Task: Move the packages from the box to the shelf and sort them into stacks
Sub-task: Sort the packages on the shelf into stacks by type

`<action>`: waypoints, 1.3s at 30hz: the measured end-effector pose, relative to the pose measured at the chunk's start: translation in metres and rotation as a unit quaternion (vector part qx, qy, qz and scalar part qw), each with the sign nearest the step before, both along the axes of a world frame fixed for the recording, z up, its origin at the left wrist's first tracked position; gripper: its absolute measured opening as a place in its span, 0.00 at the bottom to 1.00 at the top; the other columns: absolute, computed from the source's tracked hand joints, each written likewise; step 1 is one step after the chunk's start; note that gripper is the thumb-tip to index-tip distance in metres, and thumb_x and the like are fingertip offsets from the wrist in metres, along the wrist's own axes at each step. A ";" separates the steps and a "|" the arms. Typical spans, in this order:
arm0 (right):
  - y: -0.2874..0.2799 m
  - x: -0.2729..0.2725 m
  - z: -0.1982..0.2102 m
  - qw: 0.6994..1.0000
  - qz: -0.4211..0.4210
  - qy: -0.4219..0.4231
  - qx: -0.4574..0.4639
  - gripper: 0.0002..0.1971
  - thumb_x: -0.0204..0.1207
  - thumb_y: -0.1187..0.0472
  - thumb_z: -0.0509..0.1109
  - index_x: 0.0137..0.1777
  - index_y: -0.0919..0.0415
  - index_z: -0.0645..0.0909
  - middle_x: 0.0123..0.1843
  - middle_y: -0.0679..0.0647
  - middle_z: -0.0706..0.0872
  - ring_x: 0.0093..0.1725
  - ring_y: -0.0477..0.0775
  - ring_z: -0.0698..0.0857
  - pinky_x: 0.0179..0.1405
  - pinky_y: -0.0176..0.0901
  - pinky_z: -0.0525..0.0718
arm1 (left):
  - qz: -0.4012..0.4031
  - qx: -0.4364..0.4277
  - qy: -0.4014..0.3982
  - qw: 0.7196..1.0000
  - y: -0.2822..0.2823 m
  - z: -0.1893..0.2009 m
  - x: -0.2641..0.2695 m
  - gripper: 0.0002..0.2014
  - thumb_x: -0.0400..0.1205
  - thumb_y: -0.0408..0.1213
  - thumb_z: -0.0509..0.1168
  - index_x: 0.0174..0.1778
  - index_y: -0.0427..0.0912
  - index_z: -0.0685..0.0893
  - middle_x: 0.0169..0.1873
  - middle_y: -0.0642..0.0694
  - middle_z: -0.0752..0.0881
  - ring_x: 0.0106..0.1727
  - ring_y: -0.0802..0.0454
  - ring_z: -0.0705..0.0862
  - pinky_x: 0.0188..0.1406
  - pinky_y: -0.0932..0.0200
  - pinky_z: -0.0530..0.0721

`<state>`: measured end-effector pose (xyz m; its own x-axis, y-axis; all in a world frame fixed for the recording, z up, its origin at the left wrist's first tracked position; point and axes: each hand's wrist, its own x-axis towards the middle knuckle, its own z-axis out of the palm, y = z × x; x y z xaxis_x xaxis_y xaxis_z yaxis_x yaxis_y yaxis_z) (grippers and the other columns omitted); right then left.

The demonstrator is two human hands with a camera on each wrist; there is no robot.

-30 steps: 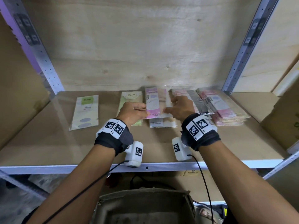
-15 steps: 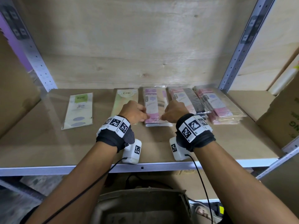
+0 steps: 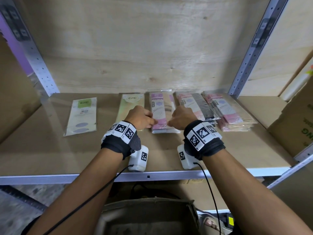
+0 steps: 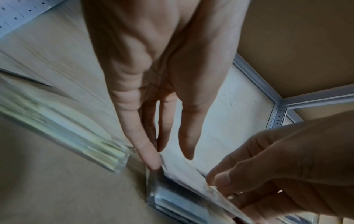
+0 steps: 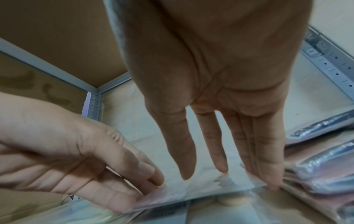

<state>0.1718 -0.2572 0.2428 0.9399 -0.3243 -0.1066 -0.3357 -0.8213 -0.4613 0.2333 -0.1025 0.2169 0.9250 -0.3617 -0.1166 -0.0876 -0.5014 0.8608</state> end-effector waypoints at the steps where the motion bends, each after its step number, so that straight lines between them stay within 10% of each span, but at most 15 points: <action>1: 0.000 -0.001 0.001 1.000 0.004 -0.008 -0.002 0.05 0.75 0.67 0.71 0.40 0.66 0.79 0.53 0.62 0.81 0.48 0.59 0.82 0.44 0.43 0.79 | 0.005 0.001 -0.004 1.000 0.001 0.001 0.000 0.23 0.73 0.33 0.80 0.64 0.33 0.86 0.56 0.39 0.90 0.49 0.45 0.92 0.59 0.50 0.89; 6: 0.003 -0.003 0.009 0.993 0.049 -0.110 -0.017 0.15 0.78 0.61 0.73 0.63 0.64 0.86 0.66 0.58 0.86 0.65 0.58 0.83 0.64 0.45 0.78 | 0.044 -0.025 -0.046 0.998 0.017 0.010 -0.001 0.17 0.75 0.35 0.78 0.60 0.38 0.89 0.51 0.44 0.90 0.48 0.43 0.92 0.58 0.47 0.89; 14: 0.036 -0.007 0.009 0.967 0.096 -0.112 0.208 0.04 0.76 0.70 0.72 0.50 0.66 0.87 0.39 0.63 0.92 0.34 0.56 0.89 0.42 0.53 0.93 | 0.157 -0.006 -0.087 0.984 0.098 0.024 0.004 0.04 0.79 0.45 0.73 0.41 0.50 0.89 0.35 0.50 0.91 0.35 0.54 0.89 0.34 0.61 0.88; 19: 0.086 0.013 0.007 0.950 0.136 -0.079 0.269 0.04 0.77 0.72 0.71 0.50 0.71 0.86 0.41 0.65 0.90 0.35 0.56 0.88 0.40 0.51 0.91 | 0.264 0.016 -0.059 0.963 0.169 0.026 0.016 0.10 0.77 0.43 0.73 0.31 0.48 0.85 0.43 0.45 0.92 0.53 0.42 0.90 0.61 0.48 0.87; 26: 0.184 0.062 -0.002 0.938 0.168 -0.039 0.300 0.04 0.78 0.69 0.71 0.50 0.62 0.85 0.47 0.58 0.88 0.45 0.61 0.87 0.57 0.61 0.89 | 0.294 0.042 0.014 0.955 0.235 0.012 0.034 0.16 0.78 0.45 0.72 0.56 0.38 0.86 0.58 0.36 0.88 0.57 0.37 0.86 0.62 0.42 0.85; 30: 0.219 0.082 -0.010 0.947 0.143 0.007 0.287 0.14 0.78 0.65 0.73 0.63 0.65 0.82 0.51 0.62 0.86 0.46 0.62 0.86 0.60 0.59 0.88 | 0.262 -0.009 0.139 0.955 0.246 -0.005 0.035 0.27 0.80 0.42 0.71 0.69 0.26 0.79 0.45 0.25 0.83 0.35 0.38 0.79 0.30 0.55 0.81; 35: 0.226 0.089 -0.019 0.935 0.068 0.013 0.349 0.21 0.76 0.71 0.74 0.67 0.68 0.74 0.45 0.64 0.83 0.28 0.57 0.81 0.43 0.52 0.86 | 0.276 -0.036 0.142 0.950 0.250 -0.011 0.033 0.12 0.82 0.40 0.69 0.47 0.32 0.84 0.45 0.29 0.84 0.34 0.41 0.83 0.32 0.52 0.86; 39: 0.214 0.085 -0.026 0.941 0.063 0.027 0.331 0.23 0.71 0.67 0.80 0.63 0.67 0.76 0.48 0.65 0.86 0.40 0.61 0.85 0.43 0.48 0.85 | 0.251 -0.013 0.167 0.953 0.251 -0.008 0.022 0.13 0.84 0.40 0.67 0.48 0.30 0.83 0.41 0.34 0.91 0.37 0.43 0.90 0.35 0.55 0.91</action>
<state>0.2565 -0.0435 0.2164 0.9536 -0.0562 -0.2957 -0.2932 -0.3947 -0.8707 0.2551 0.1488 0.2088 0.8949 0.1101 -0.4325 0.4395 -0.3856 0.8113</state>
